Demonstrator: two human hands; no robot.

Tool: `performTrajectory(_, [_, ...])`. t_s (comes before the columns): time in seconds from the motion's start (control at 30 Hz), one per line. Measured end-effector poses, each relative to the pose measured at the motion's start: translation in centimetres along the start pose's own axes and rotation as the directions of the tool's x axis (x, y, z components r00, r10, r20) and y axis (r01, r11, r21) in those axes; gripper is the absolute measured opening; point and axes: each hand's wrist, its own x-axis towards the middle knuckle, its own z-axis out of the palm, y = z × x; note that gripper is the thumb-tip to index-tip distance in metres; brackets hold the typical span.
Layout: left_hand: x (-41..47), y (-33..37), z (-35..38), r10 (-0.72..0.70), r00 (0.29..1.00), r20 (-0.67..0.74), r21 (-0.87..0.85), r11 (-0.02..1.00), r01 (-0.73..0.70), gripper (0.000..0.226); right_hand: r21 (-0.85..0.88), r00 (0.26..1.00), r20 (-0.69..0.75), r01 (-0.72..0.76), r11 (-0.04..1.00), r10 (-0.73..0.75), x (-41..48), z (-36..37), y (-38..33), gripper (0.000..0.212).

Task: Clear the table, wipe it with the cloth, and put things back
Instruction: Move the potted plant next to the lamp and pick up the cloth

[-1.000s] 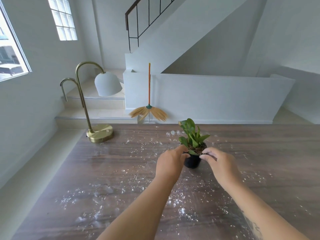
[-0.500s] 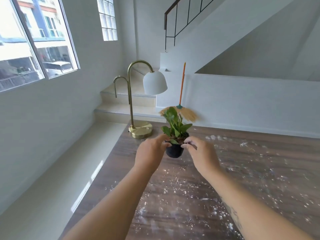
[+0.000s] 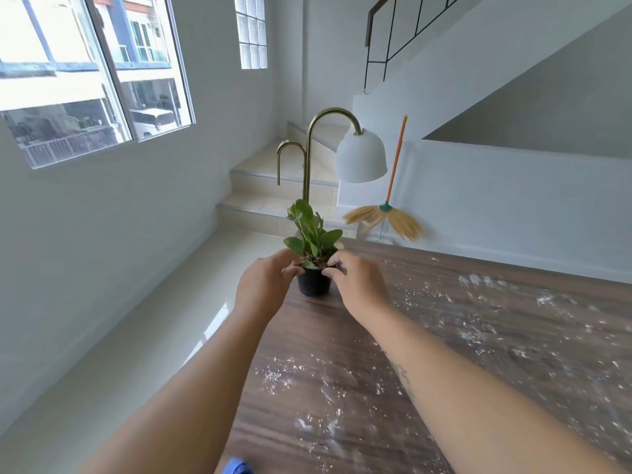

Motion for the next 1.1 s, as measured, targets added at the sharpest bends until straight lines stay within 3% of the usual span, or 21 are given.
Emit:
performTrajectory(0.2, [-0.1, -0.8, 0.5, -0.015, 1.000, -0.011, -0.019, 1.000, 0.015, 0.012, 0.016, 0.995, 0.064, -0.079, 0.997, 0.077, 0.4, 1.1, -0.1, 0.016])
performTrajectory(0.4, [-1.1, -1.0, -0.3, -0.024, 0.999, 0.042, -0.078, 0.997, 0.027, 0.025, 0.004, 0.989, 0.139, -0.054, 0.999, 0.053, -0.7, 0.2, 0.2, 0.033])
performTrajectory(0.77, [-7.6, -0.8, -6.8, -0.014, 0.992, 0.123, -0.128, 0.991, 0.030, 0.020, 0.338, 0.972, 0.232, -0.062, 0.939, -0.020, -6.2, -2.5, -3.0, 0.024])
performTrajectory(1.1, [-19.3, -1.6, -11.3, -0.048, 0.942, 0.331, -0.035, 0.997, 0.063, 0.010, 0.175, 0.866, 0.452, 0.148, 0.973, -0.213, -17.4, -0.7, -5.9, 0.018])
